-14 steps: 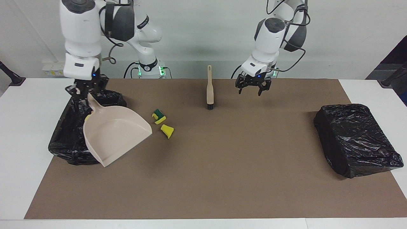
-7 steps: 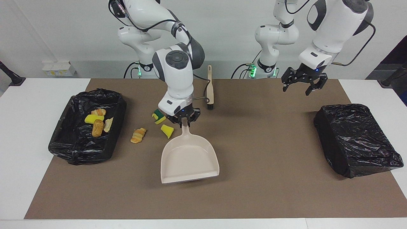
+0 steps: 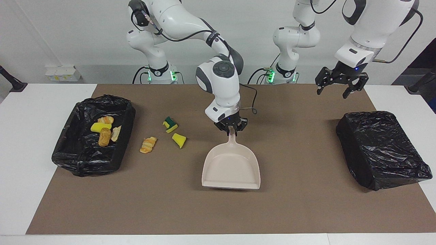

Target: Sweep and dump trash in bin

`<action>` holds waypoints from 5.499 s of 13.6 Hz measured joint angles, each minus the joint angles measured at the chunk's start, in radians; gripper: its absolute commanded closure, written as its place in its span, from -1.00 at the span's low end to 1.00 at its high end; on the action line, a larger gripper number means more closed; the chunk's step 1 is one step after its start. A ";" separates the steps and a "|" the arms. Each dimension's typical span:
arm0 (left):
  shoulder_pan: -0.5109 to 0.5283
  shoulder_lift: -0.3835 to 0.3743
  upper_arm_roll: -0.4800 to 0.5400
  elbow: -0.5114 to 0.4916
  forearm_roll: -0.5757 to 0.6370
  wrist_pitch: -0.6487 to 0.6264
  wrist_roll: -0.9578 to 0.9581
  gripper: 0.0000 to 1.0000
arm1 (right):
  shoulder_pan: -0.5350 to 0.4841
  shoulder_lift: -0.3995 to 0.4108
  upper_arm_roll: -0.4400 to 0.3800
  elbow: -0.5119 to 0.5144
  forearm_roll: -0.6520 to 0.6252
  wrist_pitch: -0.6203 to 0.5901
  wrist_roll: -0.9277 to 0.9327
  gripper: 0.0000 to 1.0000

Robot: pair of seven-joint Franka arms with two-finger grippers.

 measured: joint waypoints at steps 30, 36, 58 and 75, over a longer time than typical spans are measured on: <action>-0.019 0.221 -0.518 -0.309 0.021 0.595 -0.607 -1.00 | 0.325 -0.599 0.022 -0.863 0.310 0.134 0.113 1.00; -0.055 0.358 -0.525 -0.303 0.142 0.729 -0.747 -1.00 | 0.301 -0.638 0.020 -0.850 0.311 0.039 0.109 1.00; -0.013 0.281 -0.506 -0.249 0.251 0.492 -0.024 1.00 | -0.534 -0.607 0.002 -0.724 -0.273 -0.209 -0.688 1.00; 0.004 0.258 -0.514 -0.366 0.251 0.421 0.415 1.00 | -0.350 -0.619 0.008 -0.640 0.039 -0.357 -0.508 1.00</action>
